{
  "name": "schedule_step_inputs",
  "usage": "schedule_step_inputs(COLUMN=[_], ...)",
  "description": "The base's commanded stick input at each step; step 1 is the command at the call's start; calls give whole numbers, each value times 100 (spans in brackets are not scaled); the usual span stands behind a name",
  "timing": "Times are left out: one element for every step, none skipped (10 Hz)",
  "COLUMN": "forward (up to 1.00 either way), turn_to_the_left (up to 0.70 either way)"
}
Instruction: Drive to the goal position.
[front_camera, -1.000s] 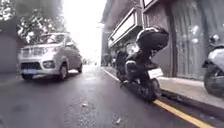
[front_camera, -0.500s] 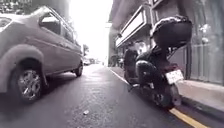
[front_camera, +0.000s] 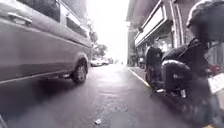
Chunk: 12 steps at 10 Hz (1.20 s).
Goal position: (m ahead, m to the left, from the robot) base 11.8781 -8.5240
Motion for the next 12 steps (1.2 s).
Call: schedule_step_inputs(forward=[55,66,70,70,70,70,70,70,53,45,45,45], turn_to_the_left=[0,0,0,0,0,0,0,0,0,0,0,0])
